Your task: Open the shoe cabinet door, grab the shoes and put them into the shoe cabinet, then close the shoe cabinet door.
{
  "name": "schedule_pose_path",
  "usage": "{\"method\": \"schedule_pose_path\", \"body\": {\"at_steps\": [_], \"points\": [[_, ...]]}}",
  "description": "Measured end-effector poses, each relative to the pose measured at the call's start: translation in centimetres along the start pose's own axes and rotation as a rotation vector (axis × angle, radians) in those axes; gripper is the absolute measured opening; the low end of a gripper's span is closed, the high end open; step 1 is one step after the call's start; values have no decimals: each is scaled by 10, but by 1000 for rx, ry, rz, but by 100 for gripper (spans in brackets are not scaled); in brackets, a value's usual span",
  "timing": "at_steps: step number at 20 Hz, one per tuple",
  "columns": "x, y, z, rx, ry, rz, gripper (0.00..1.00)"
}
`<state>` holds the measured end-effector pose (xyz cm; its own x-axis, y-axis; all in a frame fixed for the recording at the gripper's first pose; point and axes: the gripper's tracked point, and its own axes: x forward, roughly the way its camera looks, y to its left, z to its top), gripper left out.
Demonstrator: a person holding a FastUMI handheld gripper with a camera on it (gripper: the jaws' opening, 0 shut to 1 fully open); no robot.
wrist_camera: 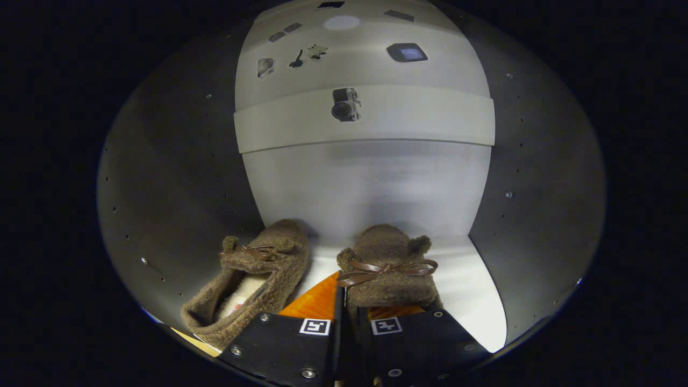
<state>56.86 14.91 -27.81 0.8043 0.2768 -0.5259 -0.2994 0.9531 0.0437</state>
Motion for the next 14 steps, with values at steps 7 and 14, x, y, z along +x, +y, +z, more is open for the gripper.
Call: {"method": "schedule_pose_path", "body": {"at_steps": [7,14], "points": [[-29,18,7,97,-2,9,82],[-100,37,18,74,-78,-41,92]]}}
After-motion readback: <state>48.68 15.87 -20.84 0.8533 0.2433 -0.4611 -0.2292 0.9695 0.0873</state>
